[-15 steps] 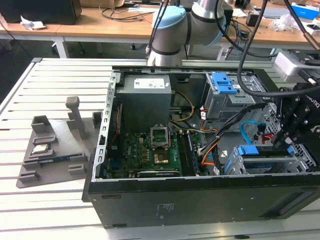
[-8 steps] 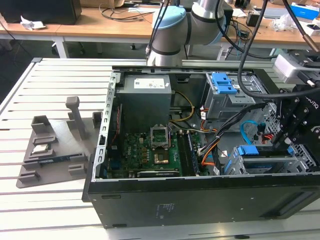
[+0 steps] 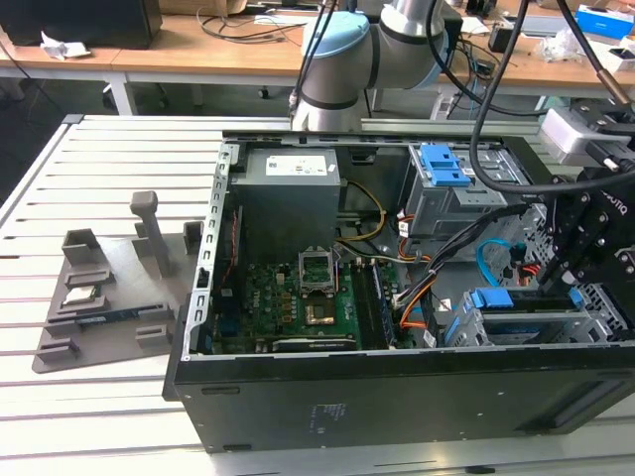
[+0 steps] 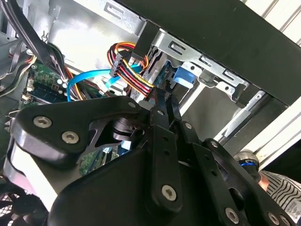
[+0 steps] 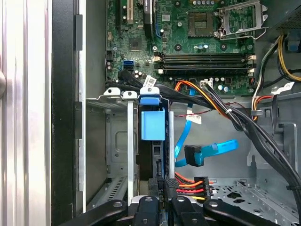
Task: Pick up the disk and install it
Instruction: 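Insert the first disk wire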
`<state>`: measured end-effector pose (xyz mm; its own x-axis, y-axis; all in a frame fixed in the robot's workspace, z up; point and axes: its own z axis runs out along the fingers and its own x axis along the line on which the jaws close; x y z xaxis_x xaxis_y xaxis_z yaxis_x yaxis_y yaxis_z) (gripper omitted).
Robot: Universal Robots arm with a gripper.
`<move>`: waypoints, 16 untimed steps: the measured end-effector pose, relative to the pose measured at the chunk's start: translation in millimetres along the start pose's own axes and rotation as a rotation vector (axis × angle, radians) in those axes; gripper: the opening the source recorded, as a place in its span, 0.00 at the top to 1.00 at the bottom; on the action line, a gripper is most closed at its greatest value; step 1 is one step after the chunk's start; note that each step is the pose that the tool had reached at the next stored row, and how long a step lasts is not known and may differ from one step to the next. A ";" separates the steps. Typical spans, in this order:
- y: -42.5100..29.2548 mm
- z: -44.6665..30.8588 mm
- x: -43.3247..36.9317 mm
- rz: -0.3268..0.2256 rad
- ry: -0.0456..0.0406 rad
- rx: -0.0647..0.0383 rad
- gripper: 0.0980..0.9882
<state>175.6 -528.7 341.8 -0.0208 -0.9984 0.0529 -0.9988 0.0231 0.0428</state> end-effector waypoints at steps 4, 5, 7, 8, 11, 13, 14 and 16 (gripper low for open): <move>-0.1 1.8 -0.1 0.004 -0.0002 0.000 0.92; -0.2 1.9 -0.1 0.005 -0.0001 0.000 0.92; -0.2 2.1 -0.1 0.006 -0.0002 0.000 0.92; -0.8 2.1 -0.3 0.006 -0.0003 0.000 0.92; -0.8 1.4 -0.3 0.006 -0.0008 0.000 0.92; -0.7 0.7 -0.2 0.006 -0.0008 0.000 0.92; -0.7 0.5 -0.2 0.006 -0.0009 0.000 0.92; -0.7 -0.3 -0.2 0.006 -0.0006 0.000 0.92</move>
<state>176.3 -528.5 342.1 -0.0270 -0.9983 0.0525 -0.9987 0.0293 0.0429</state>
